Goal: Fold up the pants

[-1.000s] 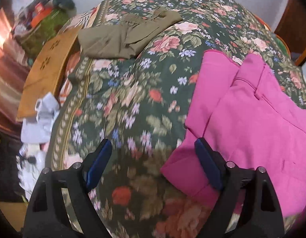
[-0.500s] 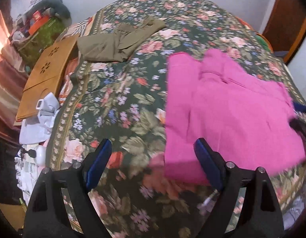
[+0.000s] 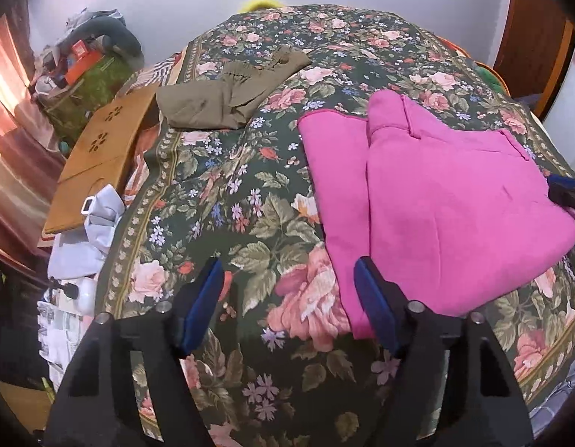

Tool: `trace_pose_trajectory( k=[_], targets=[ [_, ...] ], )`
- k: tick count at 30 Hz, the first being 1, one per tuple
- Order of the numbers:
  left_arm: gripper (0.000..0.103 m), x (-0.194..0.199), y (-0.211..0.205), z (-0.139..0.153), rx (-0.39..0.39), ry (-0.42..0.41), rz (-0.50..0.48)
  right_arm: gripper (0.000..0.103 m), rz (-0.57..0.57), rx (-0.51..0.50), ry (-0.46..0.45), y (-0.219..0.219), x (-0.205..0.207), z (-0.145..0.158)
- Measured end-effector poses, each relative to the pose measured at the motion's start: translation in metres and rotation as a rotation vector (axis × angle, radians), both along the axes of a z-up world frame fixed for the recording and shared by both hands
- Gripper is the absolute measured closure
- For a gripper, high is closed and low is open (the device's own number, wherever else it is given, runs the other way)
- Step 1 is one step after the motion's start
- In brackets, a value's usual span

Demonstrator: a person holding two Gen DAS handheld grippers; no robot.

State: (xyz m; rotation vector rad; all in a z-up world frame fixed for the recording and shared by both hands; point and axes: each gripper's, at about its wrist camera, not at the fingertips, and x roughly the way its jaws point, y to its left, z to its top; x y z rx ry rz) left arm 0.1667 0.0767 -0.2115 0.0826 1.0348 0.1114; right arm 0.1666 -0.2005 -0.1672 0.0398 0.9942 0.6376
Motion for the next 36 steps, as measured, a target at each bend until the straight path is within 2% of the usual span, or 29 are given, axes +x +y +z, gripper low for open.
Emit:
trace_pose_trajectory(
  k=[3, 6, 10, 13, 15, 18, 21, 23, 24, 26, 27, 28, 32, 34, 36],
  targets=[
    [0.030, -0.003, 0.001, -0.002, -0.004, -0.014, 0.014, 0.068, 0.009, -0.021, -0.017, 0.003, -0.008, -0.006],
    [0.030, -0.005, 0.003, -0.001, 0.007, -0.016, 0.021, 0.068, -0.017, 0.016, 0.025, -0.004, -0.006, -0.013],
    [0.031, 0.001, 0.008, 0.005, 0.015, 0.017, 0.009, 0.067, -0.025, 0.015, 0.039, -0.008, -0.004, -0.008],
    [0.031, 0.015, 0.012, 0.020, 0.018, -0.005, 0.014, 0.067, -0.033, 0.034, 0.037, -0.011, 0.002, 0.002],
    [0.031, 0.025, 0.011, 0.033, -0.017, -0.032, 0.009, 0.067, -0.046, 0.035, 0.024, -0.011, 0.007, 0.007],
    [0.030, 0.046, 0.002, 0.049, -0.133, -0.063, -0.033, 0.062, -0.063, 0.055, 0.020, -0.008, 0.019, 0.012],
    [0.030, 0.068, -0.017, 0.048, -0.223, -0.046, -0.116, 0.060, -0.065, 0.076, 0.032, -0.001, 0.034, 0.011],
    [0.030, 0.081, -0.029, 0.043, -0.241, -0.023, -0.155, 0.060, -0.060, 0.063, 0.039, 0.006, 0.043, 0.007],
    [0.032, 0.086, -0.036, 0.039, -0.238, -0.013, -0.174, 0.060, -0.055, 0.060, 0.041, 0.009, 0.047, 0.005],
    [0.043, 0.097, -0.048, 0.028, -0.205, 0.012, -0.194, 0.060, -0.049, 0.049, 0.048, 0.013, 0.054, 0.000],
    [0.053, 0.102, -0.052, 0.019, -0.174, 0.038, -0.195, 0.060, -0.053, 0.037, 0.054, 0.016, 0.059, -0.005],
    [0.057, 0.104, -0.054, 0.012, -0.161, 0.056, -0.196, 0.060, -0.053, 0.023, 0.060, 0.017, 0.062, -0.011],
    [0.057, 0.100, -0.047, 0.001, -0.149, 0.036, -0.179, 0.061, -0.047, 0.004, 0.053, 0.015, 0.063, -0.023],
    [0.057, 0.099, -0.046, -0.002, -0.147, 0.027, -0.167, 0.069, -0.038, -0.010, 0.037, 0.014, 0.062, -0.024],
    [0.057, 0.099, -0.046, -0.004, -0.139, 0.028, -0.169, 0.071, -0.035, -0.027, 0.036, 0.014, 0.062, -0.027]
  ],
)
